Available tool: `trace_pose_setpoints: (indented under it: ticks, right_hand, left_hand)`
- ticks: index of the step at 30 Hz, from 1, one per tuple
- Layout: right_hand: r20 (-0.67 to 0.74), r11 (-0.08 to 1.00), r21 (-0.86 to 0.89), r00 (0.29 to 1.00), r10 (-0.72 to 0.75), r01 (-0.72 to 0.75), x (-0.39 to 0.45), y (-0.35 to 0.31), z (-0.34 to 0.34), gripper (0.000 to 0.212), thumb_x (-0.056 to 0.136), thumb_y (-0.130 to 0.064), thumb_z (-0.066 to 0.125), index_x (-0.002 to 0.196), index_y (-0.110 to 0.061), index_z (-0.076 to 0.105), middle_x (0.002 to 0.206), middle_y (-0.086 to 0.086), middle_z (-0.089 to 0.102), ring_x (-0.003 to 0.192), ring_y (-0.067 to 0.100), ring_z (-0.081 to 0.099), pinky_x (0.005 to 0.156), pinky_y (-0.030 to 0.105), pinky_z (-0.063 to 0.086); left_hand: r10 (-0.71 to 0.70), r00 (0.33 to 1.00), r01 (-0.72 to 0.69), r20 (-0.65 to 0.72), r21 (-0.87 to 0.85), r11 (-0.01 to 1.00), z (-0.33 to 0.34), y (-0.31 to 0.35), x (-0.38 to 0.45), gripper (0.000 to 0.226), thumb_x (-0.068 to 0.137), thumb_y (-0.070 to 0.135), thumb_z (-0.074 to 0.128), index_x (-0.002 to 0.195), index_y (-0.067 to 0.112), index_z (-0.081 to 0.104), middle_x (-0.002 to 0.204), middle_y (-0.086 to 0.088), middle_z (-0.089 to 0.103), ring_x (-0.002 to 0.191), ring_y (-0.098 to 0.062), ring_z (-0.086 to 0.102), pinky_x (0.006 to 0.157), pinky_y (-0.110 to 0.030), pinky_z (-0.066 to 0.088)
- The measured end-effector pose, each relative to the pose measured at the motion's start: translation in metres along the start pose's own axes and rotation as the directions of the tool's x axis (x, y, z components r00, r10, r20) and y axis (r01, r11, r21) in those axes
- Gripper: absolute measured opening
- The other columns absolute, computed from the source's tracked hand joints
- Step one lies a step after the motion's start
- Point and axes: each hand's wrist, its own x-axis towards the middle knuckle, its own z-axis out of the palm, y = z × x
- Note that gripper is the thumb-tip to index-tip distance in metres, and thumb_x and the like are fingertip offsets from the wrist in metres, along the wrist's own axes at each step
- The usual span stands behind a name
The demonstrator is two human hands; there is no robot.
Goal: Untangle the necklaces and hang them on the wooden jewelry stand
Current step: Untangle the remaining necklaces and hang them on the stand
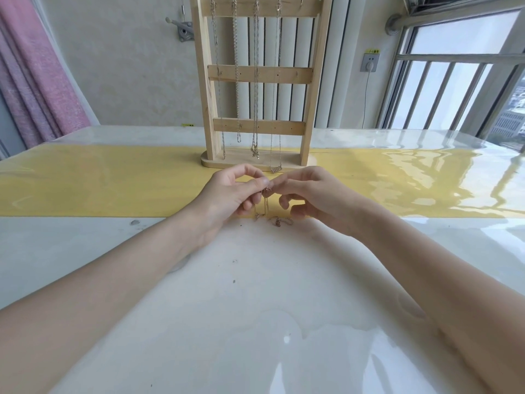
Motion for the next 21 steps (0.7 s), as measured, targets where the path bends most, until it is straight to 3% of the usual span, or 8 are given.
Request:
trace_pose_setpoints:
  ticks: [4,9,12,18,21]
  right_hand:
    - [-0.011,0.996,-0.084,1.000,-0.007,0.006,-0.0003,0.0019,0.0022,0.012,0.088,-0.014,0.065,0.077,-0.011,0.067,0.085,0.006,0.061,0.059,0.006,0.047,0.053,0.019,0.039]
    - [-0.040,0.999,-0.024,0.999,0.033,-0.034,0.0002,0.0006,0.0007,0.015,0.090,-0.011,0.058,0.076,-0.015,0.061,0.075,-0.003,0.064,0.059,0.009,0.048,0.054,0.019,0.038]
    - [-0.051,0.999,-0.004,0.997,0.054,-0.054,-0.0001,0.0003,-0.0008,0.014,0.092,-0.010,0.051,0.079,-0.012,0.057,0.076,0.001,0.063,0.058,0.013,0.048,0.046,0.019,0.037]
    - [-0.020,0.998,0.003,0.998,0.061,-0.061,-0.0005,0.0001,-0.0002,0.017,0.092,-0.010,0.049,0.078,-0.008,0.059,0.072,0.002,0.060,0.058,0.014,0.046,0.043,0.020,0.034]
    - [-0.009,0.998,0.012,0.999,0.054,-0.054,-0.0007,0.0007,-0.0013,0.017,0.092,-0.011,0.054,0.076,-0.009,0.061,0.072,0.000,0.061,0.058,0.013,0.047,0.044,0.020,0.034]
  left_hand:
    - [-0.030,0.999,0.029,0.033,0.023,0.999,-0.0028,-0.0017,-0.0015,0.013,0.091,0.015,0.059,0.079,0.019,0.057,0.053,0.007,0.046,0.043,-0.005,0.033,0.043,-0.013,0.030]
    - [-0.090,0.994,0.094,0.059,-0.065,0.993,-0.0019,-0.0010,-0.0003,0.013,0.093,0.014,0.055,0.080,0.014,0.057,0.049,0.008,0.041,0.042,-0.005,0.028,0.042,-0.014,0.025]
    - [-0.129,0.990,0.133,0.049,-0.104,0.986,-0.0017,-0.0015,0.0025,0.016,0.094,0.014,0.052,0.080,0.010,0.059,0.048,0.008,0.039,0.043,-0.005,0.026,0.041,-0.014,0.024]
    - [-0.116,0.992,0.119,0.040,-0.060,0.991,-0.0025,-0.0059,0.0041,0.011,0.088,0.014,0.061,0.083,0.007,0.068,0.056,0.006,0.036,0.050,-0.007,0.027,0.042,-0.014,0.027]
    - [-0.109,0.994,0.110,0.018,-0.032,0.993,-0.0043,-0.0076,0.0046,0.004,0.082,0.013,0.069,0.082,0.009,0.069,0.068,0.001,0.044,0.057,-0.010,0.030,0.044,-0.012,0.032]
